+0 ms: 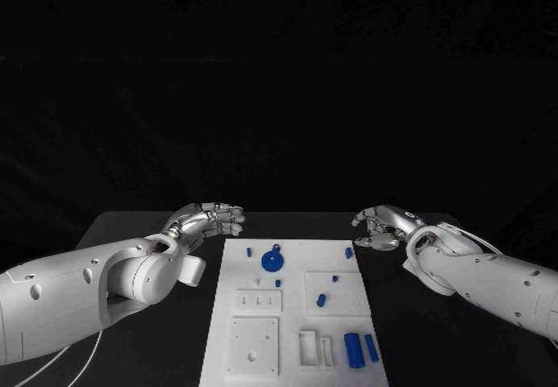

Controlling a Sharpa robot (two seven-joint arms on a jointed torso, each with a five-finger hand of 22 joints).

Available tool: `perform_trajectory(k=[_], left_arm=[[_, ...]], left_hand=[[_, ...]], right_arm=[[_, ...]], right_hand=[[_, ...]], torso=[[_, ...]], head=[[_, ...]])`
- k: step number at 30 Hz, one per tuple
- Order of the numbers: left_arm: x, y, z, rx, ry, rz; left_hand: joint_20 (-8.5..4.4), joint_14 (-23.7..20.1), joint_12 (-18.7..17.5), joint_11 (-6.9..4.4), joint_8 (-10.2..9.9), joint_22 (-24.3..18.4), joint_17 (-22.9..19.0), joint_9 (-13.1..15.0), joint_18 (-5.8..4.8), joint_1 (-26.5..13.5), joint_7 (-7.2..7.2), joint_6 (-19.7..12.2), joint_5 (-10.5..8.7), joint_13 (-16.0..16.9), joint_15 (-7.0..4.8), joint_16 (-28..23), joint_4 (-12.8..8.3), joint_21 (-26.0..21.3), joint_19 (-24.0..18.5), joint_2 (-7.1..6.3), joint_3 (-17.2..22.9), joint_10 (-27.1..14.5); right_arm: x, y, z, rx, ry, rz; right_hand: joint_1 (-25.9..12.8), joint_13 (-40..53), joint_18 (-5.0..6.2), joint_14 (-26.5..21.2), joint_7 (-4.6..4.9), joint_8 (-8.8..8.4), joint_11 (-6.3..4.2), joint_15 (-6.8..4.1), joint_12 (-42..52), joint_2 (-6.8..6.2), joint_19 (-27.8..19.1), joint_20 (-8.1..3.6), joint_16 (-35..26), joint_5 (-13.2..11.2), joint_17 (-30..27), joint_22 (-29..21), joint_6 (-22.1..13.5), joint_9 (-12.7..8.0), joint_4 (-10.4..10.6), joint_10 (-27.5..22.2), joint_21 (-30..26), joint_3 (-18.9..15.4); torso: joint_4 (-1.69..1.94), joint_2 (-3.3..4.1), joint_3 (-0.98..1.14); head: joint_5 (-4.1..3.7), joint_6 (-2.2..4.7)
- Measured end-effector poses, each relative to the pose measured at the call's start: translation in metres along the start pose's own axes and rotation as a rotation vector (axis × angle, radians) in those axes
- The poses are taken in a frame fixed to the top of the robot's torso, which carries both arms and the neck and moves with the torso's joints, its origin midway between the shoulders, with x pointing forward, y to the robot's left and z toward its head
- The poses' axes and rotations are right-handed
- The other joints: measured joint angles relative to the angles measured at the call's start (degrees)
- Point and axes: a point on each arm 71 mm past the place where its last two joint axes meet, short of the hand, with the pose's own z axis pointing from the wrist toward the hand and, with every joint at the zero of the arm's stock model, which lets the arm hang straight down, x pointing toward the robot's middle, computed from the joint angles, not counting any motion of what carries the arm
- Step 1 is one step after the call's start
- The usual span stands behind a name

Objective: Assemble the parts on the task board

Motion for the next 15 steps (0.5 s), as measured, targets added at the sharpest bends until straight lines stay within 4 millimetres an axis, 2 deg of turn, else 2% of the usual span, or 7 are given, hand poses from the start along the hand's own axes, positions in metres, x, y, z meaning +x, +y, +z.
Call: perform_trajectory(k=[2,5,6,9,15], left_arm=[[-0.001,0.000,0.000,0.000,-0.001,0.000],[-0.002,0.000,0.000,0.000,-0.004,0.002],[-0.002,0.000,0.000,0.000,-0.005,0.002],[-0.002,0.000,0.001,0.000,-0.004,0.002],[0.001,0.001,0.003,0.000,0.003,0.001]], left_hand=[[0.00,0.0,0.0,0.00,0.0,0.0,0.0,0.0,0.00,0.0,0.00,0.0,0.00,0.0,0.00,0.0,-0.1,0.0,0.0,0.00,-0.1,0.0],[0.00,0.0,0.0,0.00,0.0,0.0,0.0,0.0,-0.01,0.0,0.00,0.0,0.00,0.0,0.00,0.0,-0.1,0.0,0.0,0.00,-0.1,0.0],[0.00,0.0,0.0,0.00,0.0,0.0,0.0,0.0,0.00,0.0,0.00,0.0,0.00,0.0,0.00,0.0,-0.1,0.0,0.0,0.00,-0.1,0.0],[0.00,0.0,0.0,0.00,0.0,0.0,0.0,0.0,0.00,0.0,0.00,0.0,0.00,0.0,0.00,0.0,-0.1,0.0,0.0,0.00,-0.1,0.0],[0.00,0.0,0.0,0.00,0.0,0.0,0.0,0.0,0.00,0.0,0.00,0.0,0.00,0.0,0.00,0.0,-0.1,0.0,0.0,0.00,-0.1,0.0]], right_arm=[[0.000,-0.009,0.000,0.013,0.020,0.005],[0.001,-0.016,0.001,0.022,0.044,0.016],[0.002,-0.017,0.002,0.023,0.050,0.019],[0.007,-0.019,0.004,0.026,0.066,0.029],[0.023,-0.019,0.007,0.031,0.094,0.048]], right_hand=[[0.1,-0.1,0.00,0.0,0.00,0.00,-0.13,-0.03,-0.2,0.51,-0.4,0.26,-0.1,2.4,0.0,0.0,0.0,0.0,-1.5,-0.1,0.0,-1.4],[0.2,-0.1,0.00,-0.3,0.00,0.00,-0.53,-0.32,-0.3,0.63,-1.0,0.13,-0.4,4.3,0.1,0.0,0.0,0.0,-2.3,-0.5,0.0,-2.7],[0.5,-0.1,0.00,-0.3,0.01,0.00,-0.42,-0.32,-0.3,0.84,-1.2,0.21,-0.4,4.6,0.1,0.0,0.0,0.0,-2.3,-0.6,0.0,-3.2],[0.9,-0.1,0.00,-0.3,0.01,0.00,-0.33,-0.32,-0.4,0.42,-1.2,0.21,-0.6,4.8,0.1,0.0,0.0,0.0,-2.5,-0.7,0.0,-3.5],[1.2,-0.1,0.00,-0.5,0.00,0.00,-0.53,-0.53,-0.4,0.73,-1.2,0.22,-0.7,4.8,0.1,0.0,0.0,0.0,-2.4,-0.9,0.0,-3.7]], torso=[[-0.19,-0.09,0.17],[-0.51,-0.17,0.52],[-0.59,-0.18,0.64],[-0.82,-0.21,0.98],[-0.99,-0.18,1.47]], head=[[0.08,-0.09],[0.19,-0.12],[0.21,-0.13],[0.25,-0.13],[0.28,-0.17]])
